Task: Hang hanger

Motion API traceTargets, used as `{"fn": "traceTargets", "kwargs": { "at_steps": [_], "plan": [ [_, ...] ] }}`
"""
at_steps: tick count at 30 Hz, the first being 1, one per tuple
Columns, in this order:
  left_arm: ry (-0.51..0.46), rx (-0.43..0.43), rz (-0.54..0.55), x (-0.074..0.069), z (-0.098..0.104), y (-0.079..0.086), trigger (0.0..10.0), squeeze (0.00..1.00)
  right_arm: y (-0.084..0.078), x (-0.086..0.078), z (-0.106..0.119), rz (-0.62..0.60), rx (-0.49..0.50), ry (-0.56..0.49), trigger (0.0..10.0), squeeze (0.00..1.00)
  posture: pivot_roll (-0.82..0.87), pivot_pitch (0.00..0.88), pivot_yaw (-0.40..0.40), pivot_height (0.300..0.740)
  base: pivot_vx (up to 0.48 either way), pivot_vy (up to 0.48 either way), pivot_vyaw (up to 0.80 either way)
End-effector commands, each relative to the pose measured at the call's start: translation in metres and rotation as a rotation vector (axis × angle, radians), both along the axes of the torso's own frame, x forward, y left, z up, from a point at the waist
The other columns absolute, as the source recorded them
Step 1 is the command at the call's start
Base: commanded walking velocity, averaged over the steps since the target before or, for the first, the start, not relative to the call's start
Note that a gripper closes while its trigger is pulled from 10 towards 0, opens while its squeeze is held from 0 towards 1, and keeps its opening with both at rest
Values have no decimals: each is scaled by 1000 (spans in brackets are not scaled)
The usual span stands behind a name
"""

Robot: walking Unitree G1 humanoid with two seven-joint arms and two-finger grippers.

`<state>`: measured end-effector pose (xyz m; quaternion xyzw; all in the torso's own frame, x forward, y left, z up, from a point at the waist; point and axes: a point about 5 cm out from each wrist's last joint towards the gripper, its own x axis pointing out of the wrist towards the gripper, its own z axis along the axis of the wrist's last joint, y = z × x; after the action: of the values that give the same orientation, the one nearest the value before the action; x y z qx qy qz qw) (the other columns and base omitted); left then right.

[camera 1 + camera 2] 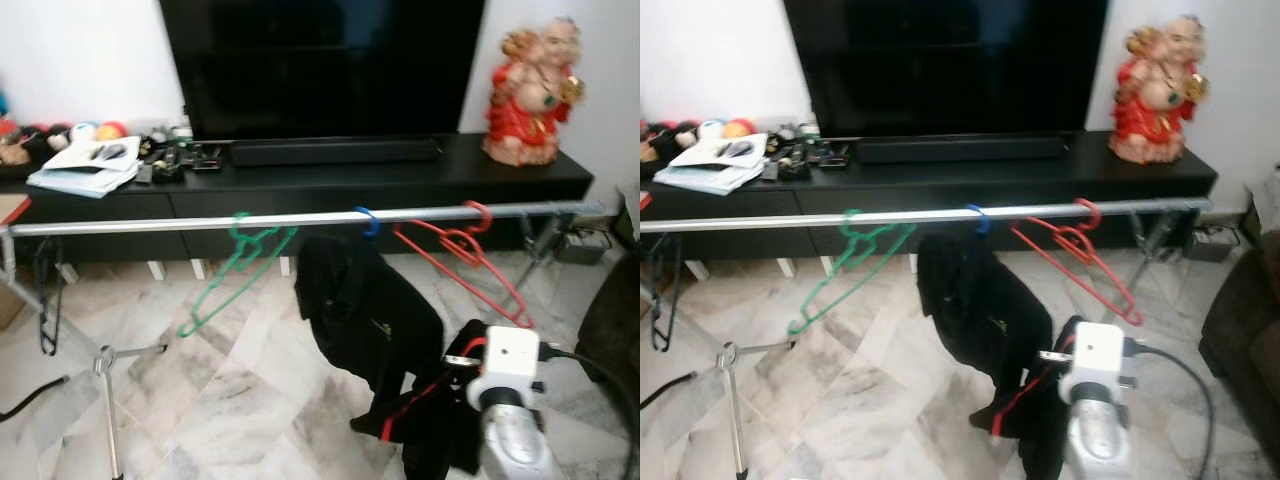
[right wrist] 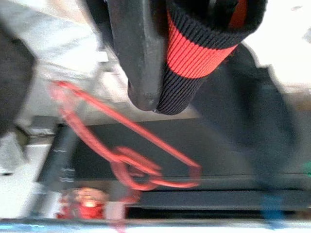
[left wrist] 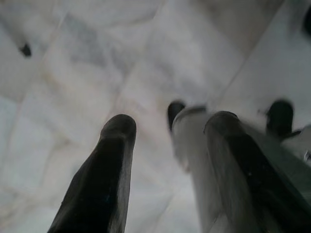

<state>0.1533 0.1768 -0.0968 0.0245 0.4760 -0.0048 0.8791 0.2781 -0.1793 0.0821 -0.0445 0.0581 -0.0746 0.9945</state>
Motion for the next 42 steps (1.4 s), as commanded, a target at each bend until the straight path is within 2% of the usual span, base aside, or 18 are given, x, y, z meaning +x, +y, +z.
{"fn": "traceTargets", "kwargs": {
  "at_steps": [1, 5, 10, 12, 15, 19, 21, 24, 25, 26, 32, 36, 42],
  "plan": [
    [31, 20, -17, -5, -3, -2, 10000, 0, -3, 2, 7, -6, -18, -34, 10000, 0, -26, 25, 53, 740, 0, 439, 0],
    [33, 19, -16, -5, -3, -5, 10000, 0, -6, 0, 2, -23, -18, -14, 10000, 0, -24, 30, 51, 740, 0, 436, 0],
    [35, 22, -9, -5, -3, -5, 10000, 0, -14, -6, -15, -91, 16, 57, 10000, 0, -18, 35, 48, 740, 0, 429, 0],
    [36, 27, -1, -6, -3, 1, 10000, 0, -17, -9, -23, -120, 42, 85, 10000, 0, -18, 35, 48, 740, 0, 371, 0],
    [18, 46, 8, -7, 0, 21, 10000, 0, -19, -13, -34, -137, 46, 129, 10000, 0, -18, 39, 49, 740, 0, 0, 0],
    [-54, 76, 15, 6, 12, 51, 10000, 0, -20, -19, -53, -151, 61, 201, 10000, 0, -7, 41, 47, 740, 0, 0, 0],
    [-60, 77, 16, 7, 13, 53, 10000, 0, -20, -19, -54, -153, 66, 206, 10000, 0, -7, 41, 47, 740, 0, 0, 0],
    [-99, 85, 12, 7, 18, 66, 10000, 0, -18, -21, -65, -150, 73, 246, 10000, 0, -2, 41, 48, 740, 0, 0, 0],
    [-122, 85, 5, 10, 20, 66, 10000, 0, -18, -22, -68, -151, 71, 262, 10000, 0, 2, 41, 47, 740, 0, 0, 0],
    [-160, 83, -13, 19, 24, 63, 10000, 0, -18, -23, -74, -155, 73, 281, 10000, 0, 4, 40, 47, 740, 0, 0, 0],
    [-226, 66, -37, 36, 30, 50, 10000, 0, -19, -25, -84, -158, 73, 312, 10000, 0, 10, 40, 44, 740, 0, 0, 0],
    [-265, 62, -72, 44, 32, 36, 10000, 0, -24, -30, -94, -174, 65, 345, 10000, 0, 10, 39, 45, 740, 0, -261, 0],
    [-300, 40, -71, 49, 35, 28, 10000, 0, -27, -32, -99, -176, 58, 360, 10000, 0, 10, 39, 45, 740, 0, -350, 0]
  ]
}}
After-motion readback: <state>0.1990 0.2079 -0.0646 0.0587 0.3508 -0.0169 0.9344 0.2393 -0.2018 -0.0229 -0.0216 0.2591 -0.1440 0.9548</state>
